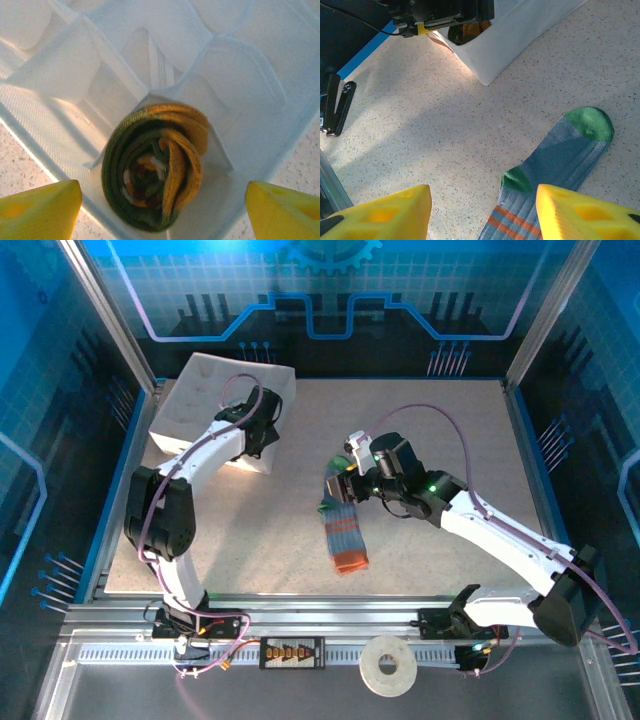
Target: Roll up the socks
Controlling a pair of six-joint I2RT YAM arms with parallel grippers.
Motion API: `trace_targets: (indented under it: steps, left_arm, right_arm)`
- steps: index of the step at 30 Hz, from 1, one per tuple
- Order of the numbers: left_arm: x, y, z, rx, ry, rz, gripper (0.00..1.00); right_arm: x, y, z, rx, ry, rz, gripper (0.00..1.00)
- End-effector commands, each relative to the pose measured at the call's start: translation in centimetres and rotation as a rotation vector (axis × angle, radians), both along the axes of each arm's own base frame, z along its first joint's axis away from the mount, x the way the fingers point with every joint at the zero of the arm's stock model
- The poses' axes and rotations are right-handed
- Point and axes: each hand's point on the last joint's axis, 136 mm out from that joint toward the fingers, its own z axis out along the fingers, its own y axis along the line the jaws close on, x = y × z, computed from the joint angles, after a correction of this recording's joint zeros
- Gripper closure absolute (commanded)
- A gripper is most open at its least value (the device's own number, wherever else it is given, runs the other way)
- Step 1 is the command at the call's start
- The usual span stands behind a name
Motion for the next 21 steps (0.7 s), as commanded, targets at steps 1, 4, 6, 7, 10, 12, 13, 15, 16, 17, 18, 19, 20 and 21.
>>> trace_targets:
  steps: [1, 4, 6, 7, 10, 12, 13, 15, 16, 17, 18, 19, 20, 21]
  left_arm:
    - [-0.7, 0.0, 3.3, -0.092, -0.029, 0.028, 0.15]
    - [-0.5, 0.8, 4.4, -0.150, -0.055, 0.052, 0.24]
    - [-0.2, 0.9, 4.1, -0.210, -0.037, 0.054, 0.43]
    - [0.0, 0.7, 3.8, -0.249, -0.020, 0.045, 0.52]
    - [0.1, 0.5, 2.2, -0.311, 0.054, 0.040, 0.65]
    - [0.1, 0.1, 1.5, -0.341, 0.080, 0.030, 0.67]
    - [0.2, -0.1, 1.3, -0.352, 0.085, 0.023, 0.67]
    - [0.1, -0.1, 0.8, -0.347, 0.099, 0.026, 0.66]
    - [0.2, 0.1, 0.6, -0.341, 0.100, 0.029, 0.66]
    - [0.4, 0.2, 0.4, -0.336, 0.100, 0.028, 0.66]
    - [0.5, 0.3, 0.2, -0.331, 0.103, 0.027, 0.66]
    - [0.6, 0.6, -0.1, -0.319, 0.108, 0.034, 0.66]
    - [0.8, 0.9, -0.3, -0.301, 0.111, 0.038, 0.66]
    - [0.9, 1.2, -0.5, -0.276, 0.113, 0.036, 0.66]
  right_arm:
    - [-0.3, 0.1, -0.1, 0.014, 0.017, 0.006, 0.43]
    - [-0.5, 0.0, -0.1, 0.016, 0.023, 0.004, 0.44]
    - [-0.7, -0.1, -0.3, 0.016, 0.027, 0.004, 0.45]
    - [-0.8, -0.1, -0.3, 0.017, 0.029, 0.004, 0.45]
    - [-0.9, -0.3, -0.5, 0.016, 0.032, -0.001, 0.46]
    - [-1.0, -0.4, -0.6, 0.016, 0.036, -0.002, 0.46]
    - [-1.0, -0.4, -0.6, 0.016, 0.038, -0.005, 0.46]
    - [-1.0, -0.5, -0.8, 0.015, 0.042, -0.009, 0.46]
    - [-1.1, -0.5, -1.0, 0.016, 0.047, -0.009, 0.46]
    - [-1.2, -0.5, -0.9, 0.019, 0.047, -0.009, 0.46]
    - [-1.2, -0.5, -0.9, 0.023, 0.050, -0.009, 0.47]
    - [-1.2, -0.5, -1.0, 0.024, 0.053, -0.010, 0.47]
    - [-1.3, -0.4, -1.0, 0.024, 0.054, -0.011, 0.47]
    - [-1.3, -0.4, -1.0, 0.025, 0.055, -0.010, 0.47]
